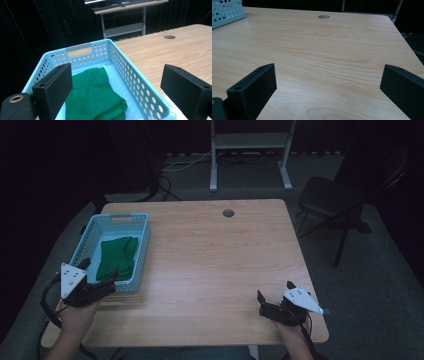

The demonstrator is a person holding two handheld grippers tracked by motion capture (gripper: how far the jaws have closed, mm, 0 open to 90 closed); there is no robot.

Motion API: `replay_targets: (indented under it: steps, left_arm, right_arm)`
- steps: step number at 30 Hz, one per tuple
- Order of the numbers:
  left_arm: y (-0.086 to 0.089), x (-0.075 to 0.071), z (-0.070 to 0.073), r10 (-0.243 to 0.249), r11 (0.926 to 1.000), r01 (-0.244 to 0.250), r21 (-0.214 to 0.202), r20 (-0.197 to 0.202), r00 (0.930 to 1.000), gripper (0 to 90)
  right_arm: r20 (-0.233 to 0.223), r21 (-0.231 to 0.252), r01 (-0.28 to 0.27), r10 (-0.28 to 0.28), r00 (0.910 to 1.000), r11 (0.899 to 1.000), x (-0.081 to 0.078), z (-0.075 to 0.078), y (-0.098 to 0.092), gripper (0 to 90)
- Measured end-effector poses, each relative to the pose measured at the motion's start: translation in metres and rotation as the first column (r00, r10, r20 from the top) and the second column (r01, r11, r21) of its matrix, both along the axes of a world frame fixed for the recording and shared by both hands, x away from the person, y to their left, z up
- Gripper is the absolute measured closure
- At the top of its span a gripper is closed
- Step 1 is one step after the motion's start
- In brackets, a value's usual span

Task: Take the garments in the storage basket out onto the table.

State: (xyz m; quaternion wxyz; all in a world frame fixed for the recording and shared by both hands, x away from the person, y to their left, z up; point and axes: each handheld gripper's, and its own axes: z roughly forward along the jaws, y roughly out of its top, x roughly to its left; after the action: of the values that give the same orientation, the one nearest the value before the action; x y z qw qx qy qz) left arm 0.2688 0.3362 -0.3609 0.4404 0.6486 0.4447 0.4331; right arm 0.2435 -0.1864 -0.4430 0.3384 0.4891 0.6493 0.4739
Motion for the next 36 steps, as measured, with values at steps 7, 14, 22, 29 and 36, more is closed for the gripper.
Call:
replay_targets:
  steps: [7, 14, 22, 29, 36]
  left_arm:
    - [0.002, 0.012, 0.004, 0.015, 0.9998, -0.014, 0.01, -0.042, 0.999, 10.0]
    - [0.002, 0.023, 0.006, 0.026, 0.9994, -0.025, 0.023, -0.072, 0.997, 10.0]
    - [-0.002, 0.035, 0.012, 0.031, 0.9992, -0.028, 0.029, -0.101, 0.9944, 10.0]
    - [-0.005, 0.046, 0.02, 0.038, 0.999, -0.035, 0.029, -0.113, 0.9929, 10.1]
    - [-0.005, 0.055, 0.027, 0.048, 0.9983, -0.044, 0.038, -0.113, 0.9925, 10.0]
  right_arm:
    - [0.0, 0.0, -0.001, 0.001, 1.0, 1.0, 0.0, 0.0, 0.0, 0.0]
    - [-0.004, 0.001, -0.001, 0.001, 1.0, 1.0, 0.0, 0.0, 0.0, 0.0]
    - [-0.004, 0.001, -0.001, 0.001, 1.0, 1.0, 0.0, 0.0, 0.0, 0.0]
    - [-0.002, 0.005, -0.002, 0.002, 1.0, 1.0, 0.0, 0.0, 0.0, 0.0]
    - [-0.001, 0.008, -0.002, 0.002, 1.0, 1.0, 0.0, 0.0, -0.001, 0.0]
